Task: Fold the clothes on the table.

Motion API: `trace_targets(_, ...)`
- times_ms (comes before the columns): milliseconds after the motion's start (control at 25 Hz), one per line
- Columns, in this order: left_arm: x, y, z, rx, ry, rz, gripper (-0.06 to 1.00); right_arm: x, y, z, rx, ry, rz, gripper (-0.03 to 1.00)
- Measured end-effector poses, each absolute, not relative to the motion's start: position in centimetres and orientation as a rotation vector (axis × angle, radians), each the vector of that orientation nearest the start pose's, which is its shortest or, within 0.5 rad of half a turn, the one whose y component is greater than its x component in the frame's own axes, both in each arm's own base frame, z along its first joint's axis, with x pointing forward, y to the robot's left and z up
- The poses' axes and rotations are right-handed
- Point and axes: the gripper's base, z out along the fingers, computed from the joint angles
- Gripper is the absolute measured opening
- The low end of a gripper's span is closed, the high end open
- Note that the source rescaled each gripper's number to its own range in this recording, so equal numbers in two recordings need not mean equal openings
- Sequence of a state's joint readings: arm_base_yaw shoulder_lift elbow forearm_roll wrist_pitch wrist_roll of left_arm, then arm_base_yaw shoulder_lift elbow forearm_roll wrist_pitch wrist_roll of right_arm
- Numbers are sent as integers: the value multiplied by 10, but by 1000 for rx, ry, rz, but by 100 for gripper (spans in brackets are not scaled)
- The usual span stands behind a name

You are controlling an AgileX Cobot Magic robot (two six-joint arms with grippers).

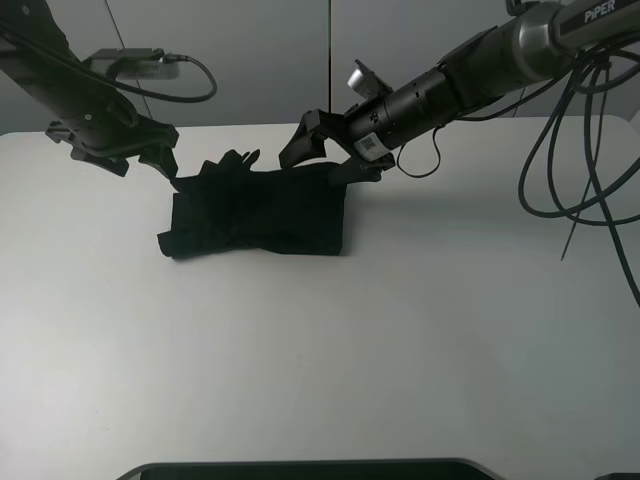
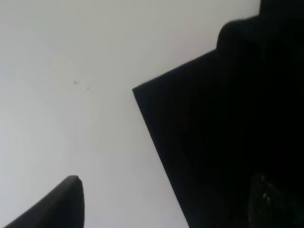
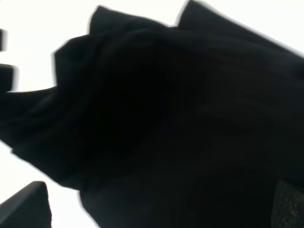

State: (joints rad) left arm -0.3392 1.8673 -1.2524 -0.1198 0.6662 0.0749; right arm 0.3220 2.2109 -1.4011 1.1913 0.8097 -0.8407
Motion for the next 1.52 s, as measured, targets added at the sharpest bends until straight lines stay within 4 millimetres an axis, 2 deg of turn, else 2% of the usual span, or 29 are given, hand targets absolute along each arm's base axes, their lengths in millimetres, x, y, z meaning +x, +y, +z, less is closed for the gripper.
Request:
trace_targets(120,357,-136,212,479,2694,-241,94,395,185,116,-392,2642,1127,100)
trace_targets(200,355,-142,218,502,2687,-328,94,395,182,114,-407,2656,1101,100)
trace_targets(320,351,-152,220,549,2674,-461,94,396,177,111,-410,2692,1023,100)
trace_targets(440,346,-166,222,616,2652,-487,94,396,172,107,-427,2740,927,100)
trace_targets(600,345,-173,212,652,2670,-489,94,398,167,107,-428,2786,843,100)
trace_targets(720,348,-175,196,656,2709,-478,94,399,165,111,-414,2786,814,100)
trace_targets(800,350,-174,188,668,2725,-460,94,401,162,120,-412,2768,752,100)
trace_targets(880,351,-173,185,689,2728,-433,94,402,157,139,-416,2736,664,100)
trace_targets(1040,350,-171,198,713,2675,-396,94,399,141,187,-439,2653,435,100)
trace_targets(1200,341,-159,221,695,2639,-389,94,372,121,226,-453,2598,283,100)
trace_targets(1320,324,-138,234,654,2632,-373,94,338,108,247,-452,2577,243,100)
trace_targets(1520,276,-107,264,596,2574,-355,94,271,89,283,-423,2486,253,100)
